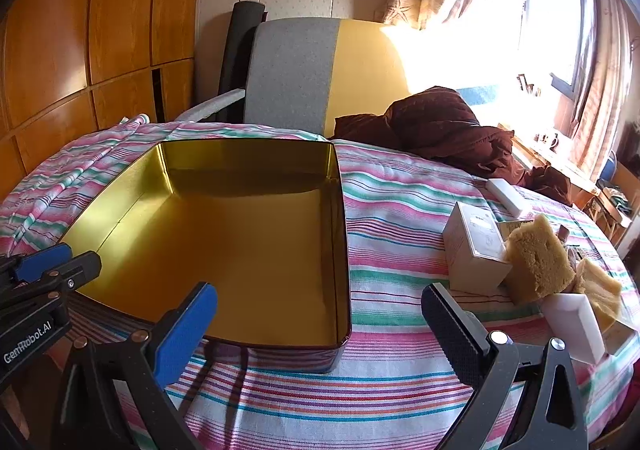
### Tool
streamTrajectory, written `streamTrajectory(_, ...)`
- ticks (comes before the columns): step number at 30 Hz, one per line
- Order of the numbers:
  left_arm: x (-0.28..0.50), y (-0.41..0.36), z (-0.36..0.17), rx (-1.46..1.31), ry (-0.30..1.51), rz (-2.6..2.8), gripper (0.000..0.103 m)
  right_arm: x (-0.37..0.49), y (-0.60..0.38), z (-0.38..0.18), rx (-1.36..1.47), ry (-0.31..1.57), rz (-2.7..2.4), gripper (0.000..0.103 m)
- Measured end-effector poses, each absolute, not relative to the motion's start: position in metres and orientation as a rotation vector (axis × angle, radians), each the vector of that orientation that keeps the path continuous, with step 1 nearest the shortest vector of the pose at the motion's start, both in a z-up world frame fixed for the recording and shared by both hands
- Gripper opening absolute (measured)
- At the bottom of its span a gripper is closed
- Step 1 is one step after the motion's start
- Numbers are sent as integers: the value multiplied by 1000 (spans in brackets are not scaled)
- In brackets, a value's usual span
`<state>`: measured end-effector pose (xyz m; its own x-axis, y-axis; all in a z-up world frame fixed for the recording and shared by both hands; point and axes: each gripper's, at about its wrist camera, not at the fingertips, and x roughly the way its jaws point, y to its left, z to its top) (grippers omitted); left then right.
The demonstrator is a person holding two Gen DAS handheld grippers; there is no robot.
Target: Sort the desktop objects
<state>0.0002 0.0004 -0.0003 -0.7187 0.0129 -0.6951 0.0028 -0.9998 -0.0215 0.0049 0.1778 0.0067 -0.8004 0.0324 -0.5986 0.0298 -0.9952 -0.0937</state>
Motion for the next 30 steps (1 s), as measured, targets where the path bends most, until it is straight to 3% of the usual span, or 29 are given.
streamTrajectory(30,14,28,-6,-1053,63,2781,38,33,242,5,-889,21,3119,103)
